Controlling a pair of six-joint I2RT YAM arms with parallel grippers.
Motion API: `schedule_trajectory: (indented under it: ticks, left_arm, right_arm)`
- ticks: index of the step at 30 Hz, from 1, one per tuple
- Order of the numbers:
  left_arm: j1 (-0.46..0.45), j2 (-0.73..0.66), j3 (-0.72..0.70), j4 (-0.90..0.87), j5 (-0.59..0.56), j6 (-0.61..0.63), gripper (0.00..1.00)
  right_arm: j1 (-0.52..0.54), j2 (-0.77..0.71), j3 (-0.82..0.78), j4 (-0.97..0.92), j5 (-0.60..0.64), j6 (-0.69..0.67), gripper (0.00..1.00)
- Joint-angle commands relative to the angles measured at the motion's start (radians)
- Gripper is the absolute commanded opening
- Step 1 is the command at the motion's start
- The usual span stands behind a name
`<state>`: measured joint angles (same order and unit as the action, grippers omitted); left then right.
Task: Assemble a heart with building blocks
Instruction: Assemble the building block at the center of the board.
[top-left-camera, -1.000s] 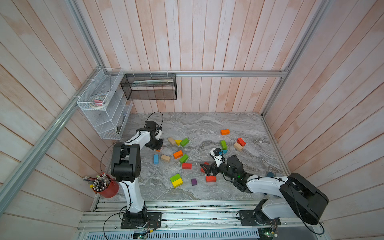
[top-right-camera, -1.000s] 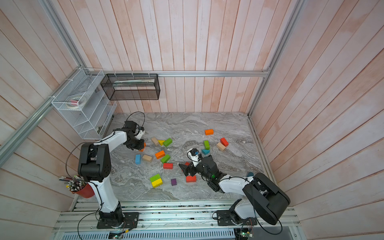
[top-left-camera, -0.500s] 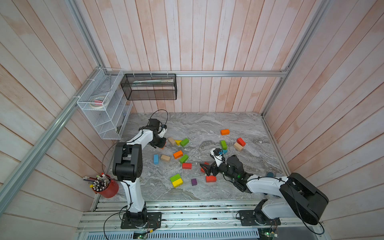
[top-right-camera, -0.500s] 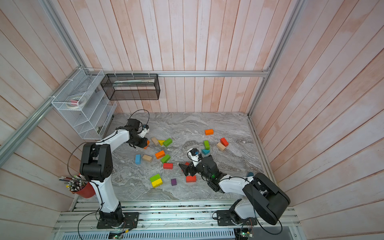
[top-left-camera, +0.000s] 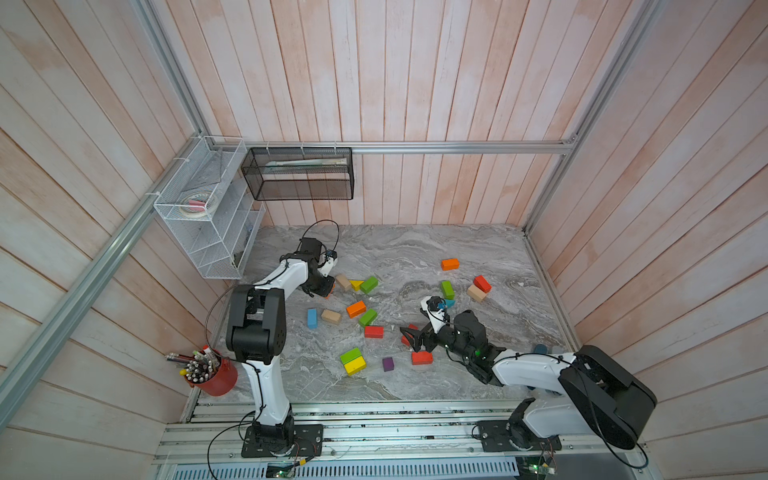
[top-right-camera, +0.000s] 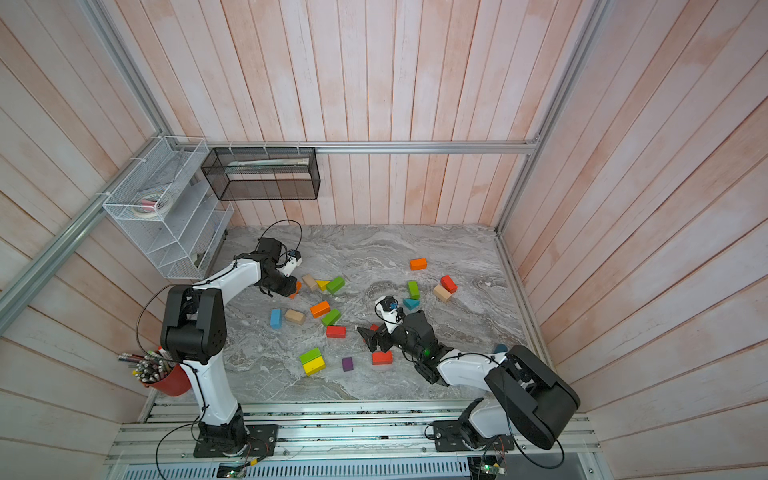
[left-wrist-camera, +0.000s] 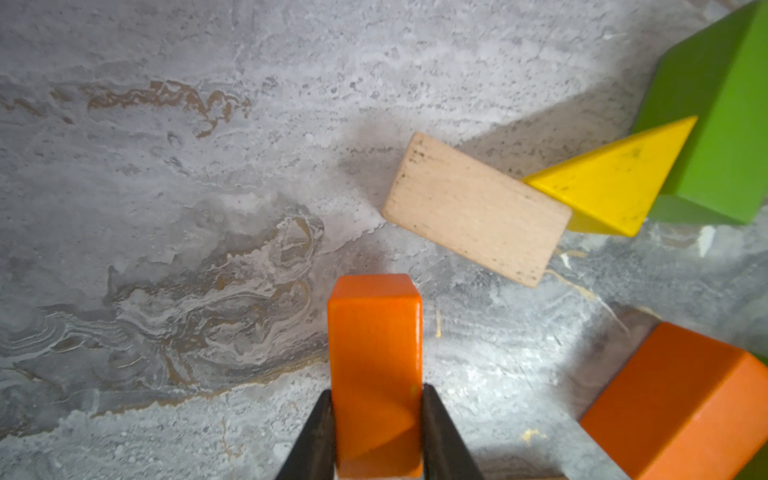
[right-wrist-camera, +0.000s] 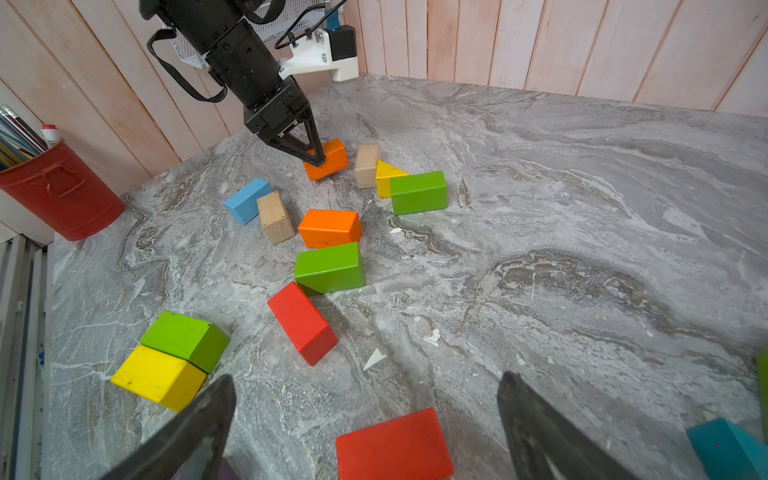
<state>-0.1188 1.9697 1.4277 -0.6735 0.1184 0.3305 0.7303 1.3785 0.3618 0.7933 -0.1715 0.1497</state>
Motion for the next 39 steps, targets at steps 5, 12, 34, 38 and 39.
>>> schedule_trajectory:
  ticks: [5,12,34,38,39]
  left_arm:
    - [-0.022,0.036,0.013,-0.007,-0.038,0.005,0.35]
    - [-0.022,0.009,0.006,-0.015,-0.066,-0.016,0.51]
    - [-0.022,-0.179,-0.172,0.023,-0.005,-0.619,0.66]
    - [-0.022,-0.172,-0.191,0.07,0.008,-0.68,0.61]
    - [-0.023,-0.171,-0.194,0.08,0.014,-0.69,0.58]
  right_arm:
    - [-0.005,0.004,-0.003,0.02,-0.008,0.004,0.98]
    - [-0.005,-0.001,-0.004,0.021,-0.009,0.002,0.98]
    - [-0.005,-0.007,-0.003,0.015,0.001,0.008,0.98]
    - [-0.005,-0.009,-0.004,0.012,0.001,0.008,0.98]
    - [-0.005,-0.009,-0.005,0.012,0.003,0.009,0.98]
